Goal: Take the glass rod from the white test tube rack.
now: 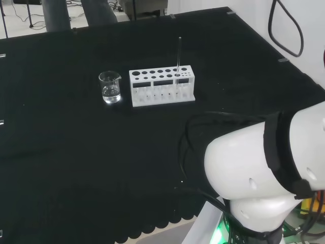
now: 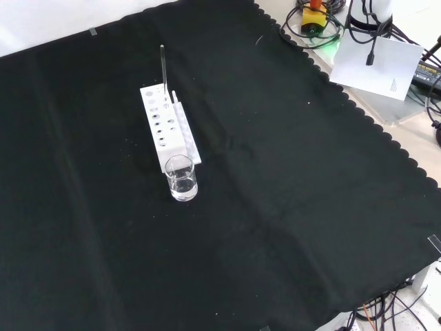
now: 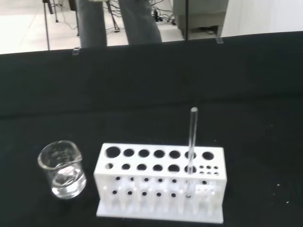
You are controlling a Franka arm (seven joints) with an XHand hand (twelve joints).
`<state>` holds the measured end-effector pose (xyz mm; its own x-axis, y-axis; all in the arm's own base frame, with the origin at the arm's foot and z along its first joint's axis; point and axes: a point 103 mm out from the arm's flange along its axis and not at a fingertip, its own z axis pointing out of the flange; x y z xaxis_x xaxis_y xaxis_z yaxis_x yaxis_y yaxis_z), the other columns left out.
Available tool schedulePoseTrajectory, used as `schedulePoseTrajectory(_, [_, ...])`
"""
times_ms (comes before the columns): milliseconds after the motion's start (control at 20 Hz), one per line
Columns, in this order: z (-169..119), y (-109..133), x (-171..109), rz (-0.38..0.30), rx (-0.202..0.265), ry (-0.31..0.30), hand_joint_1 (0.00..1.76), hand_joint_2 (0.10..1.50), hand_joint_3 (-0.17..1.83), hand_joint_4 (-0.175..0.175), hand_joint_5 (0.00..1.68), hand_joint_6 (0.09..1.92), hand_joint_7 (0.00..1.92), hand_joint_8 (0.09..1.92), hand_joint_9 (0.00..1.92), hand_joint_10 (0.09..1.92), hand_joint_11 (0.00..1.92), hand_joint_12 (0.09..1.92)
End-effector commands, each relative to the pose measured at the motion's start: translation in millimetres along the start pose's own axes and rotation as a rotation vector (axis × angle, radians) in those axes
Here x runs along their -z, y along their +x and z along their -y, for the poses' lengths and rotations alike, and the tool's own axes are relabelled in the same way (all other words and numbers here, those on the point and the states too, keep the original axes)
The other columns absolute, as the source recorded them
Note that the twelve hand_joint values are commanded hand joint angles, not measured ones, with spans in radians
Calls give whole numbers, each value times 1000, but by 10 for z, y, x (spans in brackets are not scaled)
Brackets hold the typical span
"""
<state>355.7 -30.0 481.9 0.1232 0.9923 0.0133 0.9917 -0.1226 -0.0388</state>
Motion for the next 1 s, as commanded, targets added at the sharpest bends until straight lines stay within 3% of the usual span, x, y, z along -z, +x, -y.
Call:
schedulePoseTrajectory(50, [-297, -265, 0, 6, -47, 2, 725, 854, 564, -175, 200, 87, 53, 979, 159, 964, 73, 1481])
schedulePoseTrajectory(200, [-426, -324, -39, -24, -50, 13, 725, 852, 567, -175, 201, 87, 58, 979, 166, 965, 83, 1480])
schedulePoseTrajectory(600, [-788, -391, -171, 2, -66, 35, 725, 848, 575, -175, 202, 87, 70, 980, 185, 963, 116, 1474])
schedulePoseTrajectory(1000, [-1112, -315, -321, 5, -40, 31, 726, 843, 584, -175, 203, 87, 99, 980, 216, 958, 153, 1463])
